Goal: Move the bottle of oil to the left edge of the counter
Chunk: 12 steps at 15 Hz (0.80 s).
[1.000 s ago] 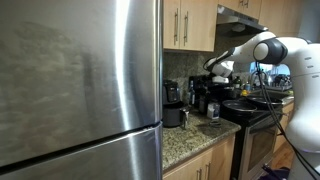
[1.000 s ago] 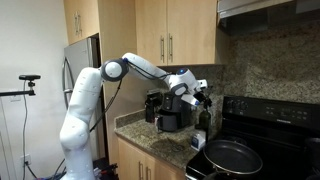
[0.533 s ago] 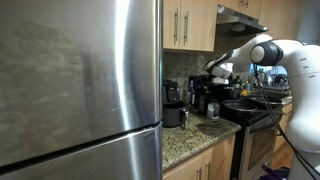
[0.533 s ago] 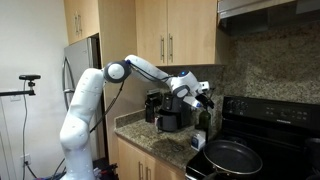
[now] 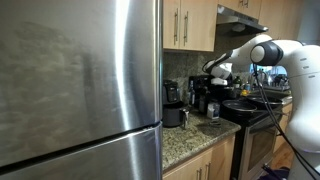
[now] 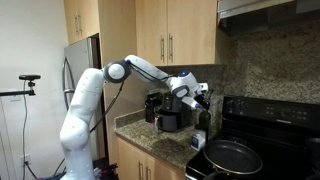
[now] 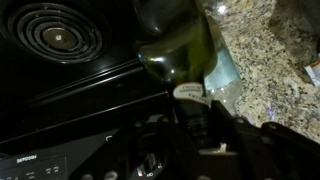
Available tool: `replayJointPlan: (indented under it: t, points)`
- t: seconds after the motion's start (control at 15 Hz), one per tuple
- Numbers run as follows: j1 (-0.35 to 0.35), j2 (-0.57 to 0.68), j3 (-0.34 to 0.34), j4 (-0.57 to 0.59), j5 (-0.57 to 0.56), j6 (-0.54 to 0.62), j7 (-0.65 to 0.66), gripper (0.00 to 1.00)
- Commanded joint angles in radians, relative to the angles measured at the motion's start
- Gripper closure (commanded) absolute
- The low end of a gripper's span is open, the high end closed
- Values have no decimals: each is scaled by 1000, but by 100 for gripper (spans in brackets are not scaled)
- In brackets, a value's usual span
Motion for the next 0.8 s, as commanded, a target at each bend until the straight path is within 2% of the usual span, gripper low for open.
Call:
replayJointPlan:
  t: [0.0,0.13,0.33,0.53,0.73]
  points:
    - [-18,-22,26,-17,24,9,-70,97]
    - [-18,-24,26,-21,25,13,-83,94]
    - [-15,-37,21,-33,16,27,-100,94]
    - [-18,-108,36,-87,24,2,-153,94]
    - [-50,-221,88,-161,91,-125,-274,94]
